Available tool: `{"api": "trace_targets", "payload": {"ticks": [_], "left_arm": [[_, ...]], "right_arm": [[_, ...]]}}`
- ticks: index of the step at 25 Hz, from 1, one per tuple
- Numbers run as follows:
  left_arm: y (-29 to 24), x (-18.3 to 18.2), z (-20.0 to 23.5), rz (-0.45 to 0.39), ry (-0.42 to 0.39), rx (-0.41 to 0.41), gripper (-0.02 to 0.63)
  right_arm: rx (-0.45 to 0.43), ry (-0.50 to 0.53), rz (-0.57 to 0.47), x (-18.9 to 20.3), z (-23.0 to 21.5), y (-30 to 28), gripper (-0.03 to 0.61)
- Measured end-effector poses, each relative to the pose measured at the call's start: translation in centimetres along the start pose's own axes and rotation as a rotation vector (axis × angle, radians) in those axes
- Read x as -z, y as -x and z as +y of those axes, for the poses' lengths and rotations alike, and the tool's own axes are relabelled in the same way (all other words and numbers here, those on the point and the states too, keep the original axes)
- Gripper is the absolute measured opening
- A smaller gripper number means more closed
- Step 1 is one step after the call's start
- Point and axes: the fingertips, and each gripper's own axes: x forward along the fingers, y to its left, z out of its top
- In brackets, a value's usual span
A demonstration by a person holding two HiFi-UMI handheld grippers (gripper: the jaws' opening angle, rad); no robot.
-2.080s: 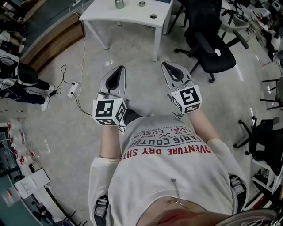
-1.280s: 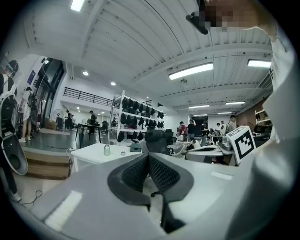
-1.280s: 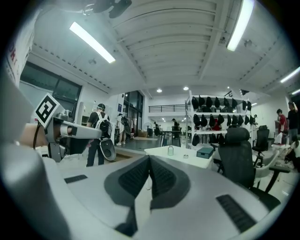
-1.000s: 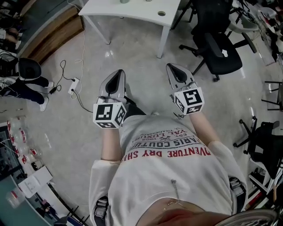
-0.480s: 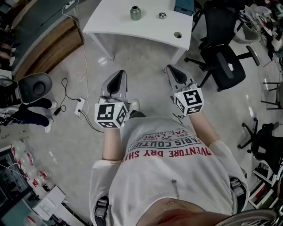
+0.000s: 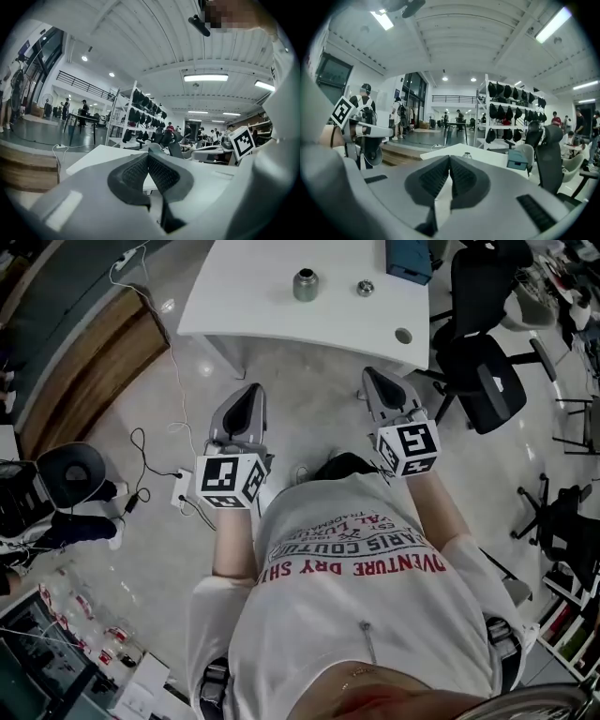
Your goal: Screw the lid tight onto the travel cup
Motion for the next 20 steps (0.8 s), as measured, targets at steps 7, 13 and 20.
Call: {"api": "trace_targets", "payload": {"ticks": [7, 13, 20], "left_arm": [[-7.6, 0.2, 4.0, 0.033, -0.006, 0.006, 0.012], [-17.0, -2.1, 6.7, 0.056, -0.075, 0.033, 0.012], [-26.7, -3.2, 9.2, 0.064, -0.128, 0.064, 0.012]], "right_arm": [[-0.004, -0.017, 0.013, 0.3, -4.8, -7.8, 0.009], [0.002, -0.037, 0.006, -0.9, -11.8, -16.1, 0.009], [0.003, -0.058, 0.055, 0.0, -18.5, -23.1, 0.009]]}}
